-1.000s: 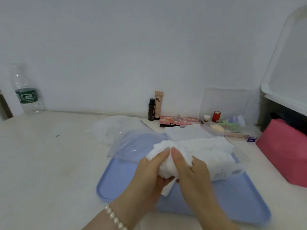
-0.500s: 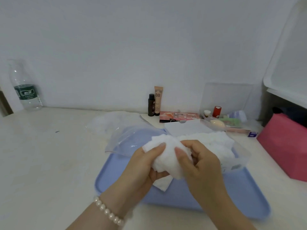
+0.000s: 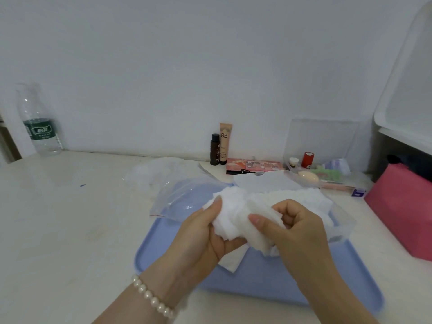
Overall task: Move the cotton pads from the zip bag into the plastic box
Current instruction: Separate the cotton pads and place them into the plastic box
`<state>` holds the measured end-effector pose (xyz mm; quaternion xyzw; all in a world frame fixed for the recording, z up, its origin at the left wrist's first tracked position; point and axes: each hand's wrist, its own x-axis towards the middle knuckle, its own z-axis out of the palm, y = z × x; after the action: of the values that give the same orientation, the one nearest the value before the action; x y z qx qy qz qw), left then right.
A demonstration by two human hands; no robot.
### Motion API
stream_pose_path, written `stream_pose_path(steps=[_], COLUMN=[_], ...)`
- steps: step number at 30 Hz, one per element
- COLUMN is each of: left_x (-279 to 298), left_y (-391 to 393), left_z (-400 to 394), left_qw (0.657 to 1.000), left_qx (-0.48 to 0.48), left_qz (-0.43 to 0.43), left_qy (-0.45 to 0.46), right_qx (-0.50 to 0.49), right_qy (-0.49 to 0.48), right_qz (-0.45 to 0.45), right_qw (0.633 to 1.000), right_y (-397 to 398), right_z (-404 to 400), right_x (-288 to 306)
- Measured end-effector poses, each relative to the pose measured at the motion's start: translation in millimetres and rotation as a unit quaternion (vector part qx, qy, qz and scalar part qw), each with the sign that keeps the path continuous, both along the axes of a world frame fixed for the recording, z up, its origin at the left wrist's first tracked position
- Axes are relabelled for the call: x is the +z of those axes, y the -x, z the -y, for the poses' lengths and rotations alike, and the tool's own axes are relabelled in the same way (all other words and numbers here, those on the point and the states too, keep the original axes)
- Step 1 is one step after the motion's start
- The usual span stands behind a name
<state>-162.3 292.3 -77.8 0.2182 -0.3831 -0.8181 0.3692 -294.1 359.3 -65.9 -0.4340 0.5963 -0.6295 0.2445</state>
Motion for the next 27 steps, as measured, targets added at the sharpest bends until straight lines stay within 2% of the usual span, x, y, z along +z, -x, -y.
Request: stream_pose_path(steps=[3,6,10,14,18,21,23,27], left_x=[-2,-3,-3,-5,-10,-8,-10,-8], left_y=[0,1,2,2,5,6,6,7], left_z=[3,4,2,0,-1,-4,-3,-5], left_qw=[0.999,0.998,0.996,0.994,0.981,0.967,0.964,0.983], left_qx=[0.031,0.057,0.088,0.08,0.098,0.114,0.121,0.046], left_qz=[0.019,0.025,0.025,0.038,0.08,0.109,0.126,0.036], left_qy=[0.01,0.007,0.004,0.069,0.148,0.199,0.2,0.174], right_qx=[0.028,0.073,0.076,0.046,-0.008,-0.001,0.005,0.013], right_qy=[-0.002,0.02,0.014,0.026,0.03,0.032,0.031,0.02], right_qz=[0.113,0.247,0.283,0.27,0.193,0.131,0.097,0.032], right_qw=[0.993,0.966,0.956,0.961,0.981,0.991,0.995,0.999], right_y=[2,3,1,-2,-10,-16,-21,-28], right_z=[0,0,0,0,-5,-7,-7,-4], right_x=[3,7,7,5,11,12,11,4])
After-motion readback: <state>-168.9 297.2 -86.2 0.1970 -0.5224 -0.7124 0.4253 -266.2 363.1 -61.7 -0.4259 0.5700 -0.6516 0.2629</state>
